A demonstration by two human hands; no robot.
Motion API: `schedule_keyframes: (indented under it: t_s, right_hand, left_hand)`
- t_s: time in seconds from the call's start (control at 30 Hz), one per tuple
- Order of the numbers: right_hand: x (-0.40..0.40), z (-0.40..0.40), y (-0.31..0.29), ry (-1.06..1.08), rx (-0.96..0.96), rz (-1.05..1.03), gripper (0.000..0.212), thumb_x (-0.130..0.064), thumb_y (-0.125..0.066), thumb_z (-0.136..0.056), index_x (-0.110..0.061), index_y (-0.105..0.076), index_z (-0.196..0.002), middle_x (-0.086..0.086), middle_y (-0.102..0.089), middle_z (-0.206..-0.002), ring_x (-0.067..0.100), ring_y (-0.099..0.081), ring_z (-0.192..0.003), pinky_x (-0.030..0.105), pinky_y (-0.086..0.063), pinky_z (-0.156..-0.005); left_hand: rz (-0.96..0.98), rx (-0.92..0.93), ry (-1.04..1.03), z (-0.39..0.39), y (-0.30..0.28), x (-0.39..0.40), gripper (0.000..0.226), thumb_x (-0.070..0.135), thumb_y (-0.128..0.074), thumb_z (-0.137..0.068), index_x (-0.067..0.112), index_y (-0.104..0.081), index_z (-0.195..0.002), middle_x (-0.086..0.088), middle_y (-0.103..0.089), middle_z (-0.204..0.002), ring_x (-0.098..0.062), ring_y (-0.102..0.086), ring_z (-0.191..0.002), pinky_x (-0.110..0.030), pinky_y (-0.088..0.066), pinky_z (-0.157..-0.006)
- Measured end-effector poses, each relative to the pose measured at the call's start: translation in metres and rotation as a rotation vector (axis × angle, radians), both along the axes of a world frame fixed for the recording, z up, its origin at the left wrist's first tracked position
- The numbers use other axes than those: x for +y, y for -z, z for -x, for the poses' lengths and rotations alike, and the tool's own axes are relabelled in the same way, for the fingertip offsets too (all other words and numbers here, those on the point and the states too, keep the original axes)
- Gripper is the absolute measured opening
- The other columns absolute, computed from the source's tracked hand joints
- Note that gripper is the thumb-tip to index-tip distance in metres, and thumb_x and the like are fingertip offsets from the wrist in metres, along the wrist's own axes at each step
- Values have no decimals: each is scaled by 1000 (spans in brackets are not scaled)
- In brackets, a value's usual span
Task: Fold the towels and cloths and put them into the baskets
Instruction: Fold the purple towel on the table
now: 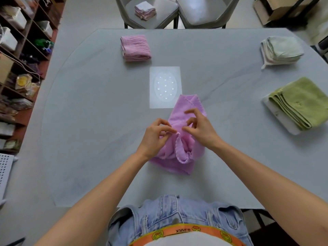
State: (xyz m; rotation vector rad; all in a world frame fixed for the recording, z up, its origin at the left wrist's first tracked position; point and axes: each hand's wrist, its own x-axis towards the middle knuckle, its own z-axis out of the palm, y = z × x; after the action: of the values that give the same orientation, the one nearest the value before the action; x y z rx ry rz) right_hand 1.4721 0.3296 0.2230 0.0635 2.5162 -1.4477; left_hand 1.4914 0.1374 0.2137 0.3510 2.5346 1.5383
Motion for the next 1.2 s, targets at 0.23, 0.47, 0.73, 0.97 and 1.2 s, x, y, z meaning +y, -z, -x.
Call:
schedule_keyframes:
  t_s: [0.23, 0.47, 0.73, 0.97, 1.2]
  right_hand:
    - [-12, 7, 4, 149, 18, -82, 15, 3, -68, -77, -9, -68, -85, 1, -68, -77, 6, -58, -66, 11, -43, -64]
    - [-19, 6, 3, 105, -27, 95, 10, -3, -71, -81, -7, -76, -88, -1, -69, -72, 6, -59, -61, 18, -49, -64]
    - [-23, 4, 3, 0, 63, 20, 11, -6, -73, -80, -5, -76, -91, 4, -69, -81, -3, -57, -61, 8, -42, -64]
    - [-23, 3, 0, -137, 101, -60, 13, -10, -71, -83, -5, -76, -94, 5, -66, -85, 0, -54, -66, 7, -42, -65]
    - [4, 28, -10, -290, 69, -199, 47, -27, -72, -84, -8, -55, -123, 3, -58, -115, 17, -56, -97, 14, -39, -75]
  left_hand:
    - [-118, -108, -225, 13, -8, 12, 27, 8, -75, -80, 17, -61, -101, 4, -66, -80, -3, -63, -72, -19, -54, -71]
    - [-66, -116, -153, 16, -7, 10, 36, 12, -79, -77, 16, -60, -106, 11, -65, -104, -10, -67, -77, -24, -56, -75]
    - [-51, -86, -113, 12, -6, 11, 36, 9, -77, -78, 14, -60, -110, 0, -69, -99, -12, -67, -79, -18, -55, -74]
    - [27, -38, -95, 12, -5, 10, 29, 7, -74, -81, 10, -60, -106, -1, -69, -87, -9, -66, -79, -15, -53, -74]
    - [336, 122, -205, 75, -24, -16, 17, 1, -60, -86, 6, -73, -97, -9, -69, -91, -23, -65, -81, -34, -52, -80]
